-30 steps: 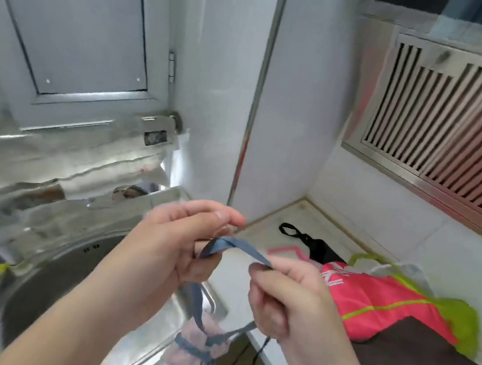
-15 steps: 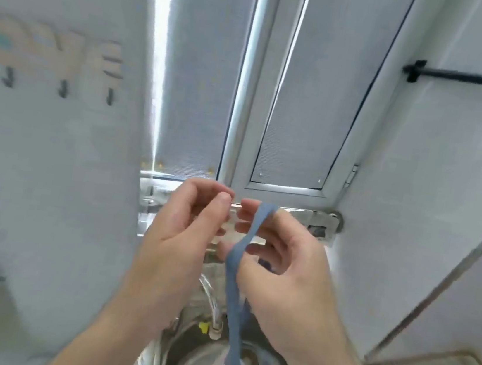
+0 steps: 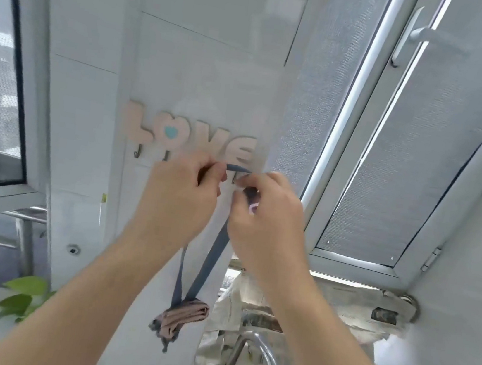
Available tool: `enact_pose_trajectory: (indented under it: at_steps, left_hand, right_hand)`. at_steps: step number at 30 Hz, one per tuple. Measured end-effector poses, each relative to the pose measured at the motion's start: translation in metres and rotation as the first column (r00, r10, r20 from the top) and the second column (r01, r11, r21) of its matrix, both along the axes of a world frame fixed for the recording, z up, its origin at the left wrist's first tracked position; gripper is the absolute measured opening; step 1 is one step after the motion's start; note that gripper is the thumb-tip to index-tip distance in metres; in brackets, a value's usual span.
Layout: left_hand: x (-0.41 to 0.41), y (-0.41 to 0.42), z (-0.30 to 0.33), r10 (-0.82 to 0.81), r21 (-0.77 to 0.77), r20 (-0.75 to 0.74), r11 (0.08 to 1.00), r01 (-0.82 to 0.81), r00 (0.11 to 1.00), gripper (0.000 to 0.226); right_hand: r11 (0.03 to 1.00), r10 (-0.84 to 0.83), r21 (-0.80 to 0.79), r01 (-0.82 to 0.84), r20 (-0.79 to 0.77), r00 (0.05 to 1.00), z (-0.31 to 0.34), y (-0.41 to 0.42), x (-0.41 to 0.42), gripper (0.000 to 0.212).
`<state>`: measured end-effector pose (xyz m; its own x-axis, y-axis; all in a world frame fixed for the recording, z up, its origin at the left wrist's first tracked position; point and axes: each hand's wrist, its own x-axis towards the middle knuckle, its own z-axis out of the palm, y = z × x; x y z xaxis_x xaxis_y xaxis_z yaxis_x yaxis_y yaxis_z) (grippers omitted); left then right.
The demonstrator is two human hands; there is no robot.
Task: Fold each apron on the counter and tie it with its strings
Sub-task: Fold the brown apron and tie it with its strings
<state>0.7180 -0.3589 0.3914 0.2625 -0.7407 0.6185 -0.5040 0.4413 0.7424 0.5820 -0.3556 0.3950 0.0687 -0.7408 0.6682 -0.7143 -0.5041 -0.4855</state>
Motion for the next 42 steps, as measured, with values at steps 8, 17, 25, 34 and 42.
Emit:
enact_pose_trajectory:
  at_steps: [8,17,25,34,42]
  left_hand:
    - [-0.010,-0.022,-0.018,0.243,0.053,0.439,0.954,-0.295,0.865,0.035]
    - [-0.044,0.006,-0.054,0.310,-0.048,0.265,0.950,-0.308,0.913,0.030]
    - [-0.204,0.038,-0.100,-0.416,0.020,0.238,0.906,0.424,0.878,0.008]
    - [-0.463,0.155,-0.197,-0.960,0.504,-0.013,0.237,0.831,0.281,0.020]
    - [-0.659,0.261,-0.289,-0.986,0.702,-0.082,0.047,0.710,0.146,0.024]
  right_hand:
    - [0.999,-0.016,0.046,0.019,-0.059,0.998,-0.029,-0.037,-0.004,0.033]
    - [0.966,0.145,0.224,-0.131,-0.049,0.988,-0.072,-0.016,-0.041,0.023]
    - [0.850,-0.157,0.519,0.091,0.085,0.984,-0.168,0.086,-0.197,0.014]
    - [0.442,-0.747,0.814,0.378,0.099,0.658,-0.289,0.295,-0.403,0.014]
    - [0.076,-0.957,0.902,0.426,-0.054,0.284,-0.396,0.484,-0.584,0.029]
